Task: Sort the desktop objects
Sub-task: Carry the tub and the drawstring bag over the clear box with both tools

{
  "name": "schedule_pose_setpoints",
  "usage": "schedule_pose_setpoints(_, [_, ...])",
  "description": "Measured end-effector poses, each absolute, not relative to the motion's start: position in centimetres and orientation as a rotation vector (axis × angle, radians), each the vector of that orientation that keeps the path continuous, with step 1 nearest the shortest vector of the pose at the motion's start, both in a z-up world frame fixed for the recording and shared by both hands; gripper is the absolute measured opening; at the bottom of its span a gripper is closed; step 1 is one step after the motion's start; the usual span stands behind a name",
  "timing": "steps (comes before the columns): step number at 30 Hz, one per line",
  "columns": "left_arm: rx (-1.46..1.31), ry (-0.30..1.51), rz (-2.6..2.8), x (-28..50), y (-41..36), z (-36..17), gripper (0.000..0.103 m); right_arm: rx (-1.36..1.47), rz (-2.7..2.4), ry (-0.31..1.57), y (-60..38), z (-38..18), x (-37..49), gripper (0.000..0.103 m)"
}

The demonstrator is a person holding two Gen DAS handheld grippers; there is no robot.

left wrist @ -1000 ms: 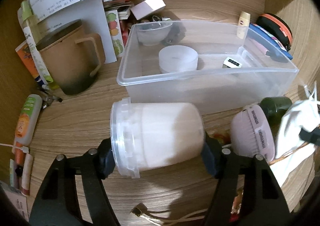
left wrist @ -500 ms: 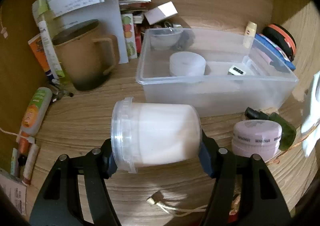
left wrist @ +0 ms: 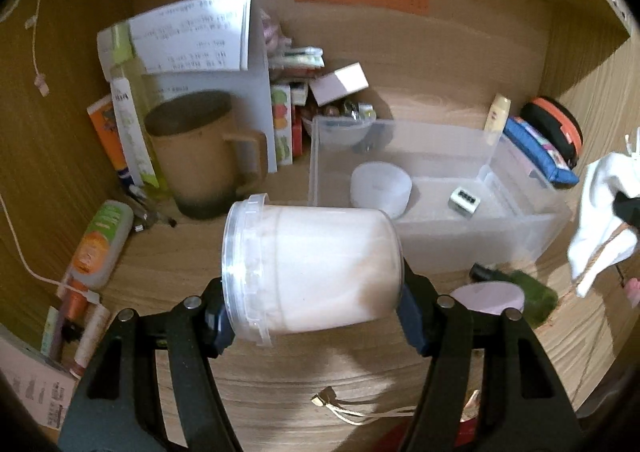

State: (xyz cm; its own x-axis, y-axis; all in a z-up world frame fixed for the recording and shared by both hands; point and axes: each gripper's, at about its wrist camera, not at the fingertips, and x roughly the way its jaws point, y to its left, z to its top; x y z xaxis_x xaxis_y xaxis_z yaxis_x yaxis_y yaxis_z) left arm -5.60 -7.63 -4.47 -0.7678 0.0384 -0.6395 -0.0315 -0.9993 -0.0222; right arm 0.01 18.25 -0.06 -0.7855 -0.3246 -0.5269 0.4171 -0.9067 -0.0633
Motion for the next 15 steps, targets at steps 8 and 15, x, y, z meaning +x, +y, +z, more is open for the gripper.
schedule_pose_setpoints(8, [-0.97,-0.028,2.928,-5.9,-7.7,-1.7,0.065,0.707,-2.637,0.254,18.0,0.2,-1.9,0.037])
schedule_pose_setpoints(15, [-0.932,-0.027,2.917,-7.1,-7.2,-0.2,0.065,0.705,-2.642,0.224,18.2,0.2,-4.1,0.037])
